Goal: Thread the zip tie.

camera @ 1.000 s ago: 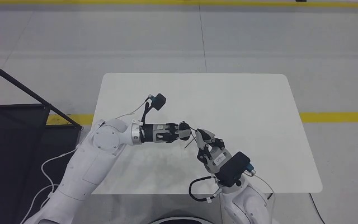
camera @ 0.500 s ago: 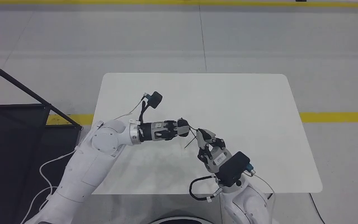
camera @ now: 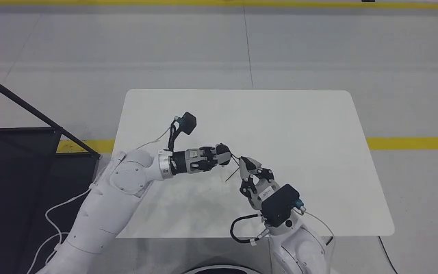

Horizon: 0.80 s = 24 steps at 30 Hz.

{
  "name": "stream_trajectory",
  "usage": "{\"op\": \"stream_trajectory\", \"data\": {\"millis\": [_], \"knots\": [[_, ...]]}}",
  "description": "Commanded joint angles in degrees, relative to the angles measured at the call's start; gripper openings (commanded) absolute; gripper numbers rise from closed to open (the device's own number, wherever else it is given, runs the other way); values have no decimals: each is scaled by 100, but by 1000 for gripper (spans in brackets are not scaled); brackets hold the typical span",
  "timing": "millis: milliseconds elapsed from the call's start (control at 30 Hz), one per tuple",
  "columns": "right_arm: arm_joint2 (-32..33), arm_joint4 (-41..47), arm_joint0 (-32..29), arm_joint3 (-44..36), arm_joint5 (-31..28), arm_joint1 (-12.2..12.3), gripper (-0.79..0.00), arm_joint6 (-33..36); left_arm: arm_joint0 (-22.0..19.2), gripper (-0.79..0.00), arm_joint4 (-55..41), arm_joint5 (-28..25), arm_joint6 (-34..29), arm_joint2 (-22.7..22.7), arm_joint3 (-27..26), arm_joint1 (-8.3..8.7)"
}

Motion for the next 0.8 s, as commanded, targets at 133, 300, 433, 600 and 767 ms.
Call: {"op": "stream_trajectory", "data": {"millis": [133, 300, 433, 600, 767], "knots": [[-39, -121, 4, -8, 75, -3, -785, 60, 104, -785, 424, 76, 300, 4, -166, 4], [-51, -216, 5, -13, 102, -1, -785, 86, 174, -785, 677, 158, 489, 27, -277, 3], [-65, -263, 0, -20, 165, -4, -785, 61, 196, -785, 877, 231, 561, 45, -326, 6], [-91, -269, -6, -3, 220, -10, -785, -60, 221, -785, 1169, 344, 649, 74, -410, 8], [-110, -345, 5, 17, 236, -11, -785, -26, 271, -785, 1541, 489, 830, 121, -537, 2]]}}
